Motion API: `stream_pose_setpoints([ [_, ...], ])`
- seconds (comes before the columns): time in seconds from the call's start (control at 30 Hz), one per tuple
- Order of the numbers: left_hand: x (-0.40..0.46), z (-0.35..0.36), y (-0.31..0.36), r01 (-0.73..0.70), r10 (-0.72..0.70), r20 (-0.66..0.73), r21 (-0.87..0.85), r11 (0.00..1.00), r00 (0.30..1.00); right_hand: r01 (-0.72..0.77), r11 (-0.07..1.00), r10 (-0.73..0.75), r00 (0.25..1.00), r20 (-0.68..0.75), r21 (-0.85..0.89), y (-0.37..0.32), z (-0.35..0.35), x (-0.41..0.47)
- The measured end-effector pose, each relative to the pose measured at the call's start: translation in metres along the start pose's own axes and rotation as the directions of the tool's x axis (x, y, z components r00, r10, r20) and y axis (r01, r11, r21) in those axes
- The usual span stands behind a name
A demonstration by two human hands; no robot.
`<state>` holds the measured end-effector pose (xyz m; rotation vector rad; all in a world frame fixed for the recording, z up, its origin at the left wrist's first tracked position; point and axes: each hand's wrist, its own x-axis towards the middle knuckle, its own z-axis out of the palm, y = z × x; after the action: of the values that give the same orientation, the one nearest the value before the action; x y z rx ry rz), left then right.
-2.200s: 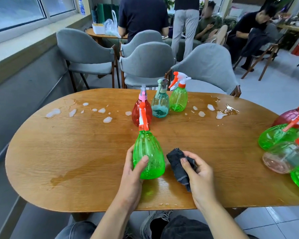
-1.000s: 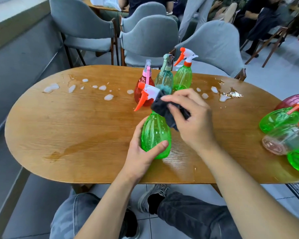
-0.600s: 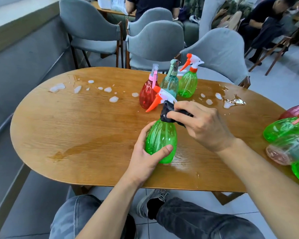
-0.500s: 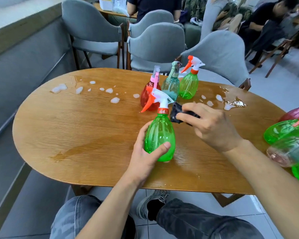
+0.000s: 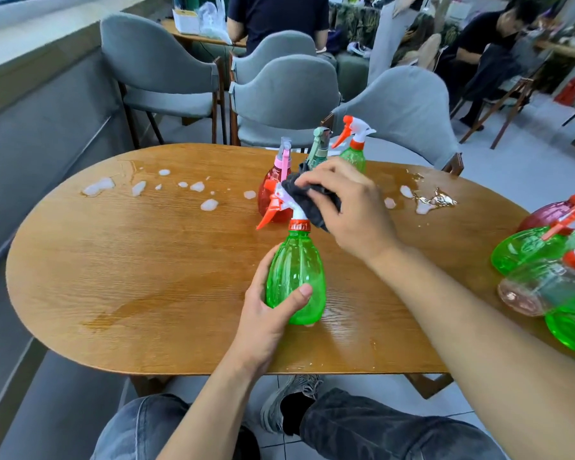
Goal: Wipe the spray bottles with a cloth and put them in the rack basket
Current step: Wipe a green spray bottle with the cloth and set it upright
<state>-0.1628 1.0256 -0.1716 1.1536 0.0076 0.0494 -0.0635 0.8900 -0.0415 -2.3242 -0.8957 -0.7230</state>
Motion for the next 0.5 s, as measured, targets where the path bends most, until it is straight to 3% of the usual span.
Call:
stream_pose_setpoints([
  [0.1, 0.001, 0.001, 0.000, 0.007, -0.007, -0.016, -0.009, 1.000, 1.000, 0.135, 0.990, -0.128, 0.982, 0.137, -0.044, -0.006, -0.003, 0.002],
  [0.23, 0.002, 0.001, -0.002, -0.008, 0.008, 0.005, -0.013, 1.000, 1.000, 0.081, 0.992, -0.079, 0.996, 0.028, -0.092, -0.007, -0.004, 0.018],
  [0.3, 0.002, 0.001, -0.002, -0.001, 0.001, 0.008, -0.014, 1.000, 1.000, 0.179, 0.981, -0.167, 0.977, 0.135, -0.075, -0.015, -0.001, 0.017],
  [0.4, 0.002, 0.000, -0.002, 0.011, -0.011, 0.013, -0.016, 1.000, 1.000, 0.380, 0.922, -0.331, 0.869, 0.367, -0.068, -0.024, 0.005, 0.012],
  [0.43, 0.002, 0.000, -0.002, 0.008, -0.008, 0.016, -0.005, 1.000, 1.000, 0.399, 0.913, -0.342, 0.862, 0.374, -0.085, -0.024, 0.005, 0.014],
  [0.5, 0.001, 0.000, -0.001, 0.001, -0.002, 0.026, 0.022, 1.000, 1.000, 0.320, 0.939, -0.282, 0.926, 0.251, -0.125, -0.020, 0.001, 0.023],
])
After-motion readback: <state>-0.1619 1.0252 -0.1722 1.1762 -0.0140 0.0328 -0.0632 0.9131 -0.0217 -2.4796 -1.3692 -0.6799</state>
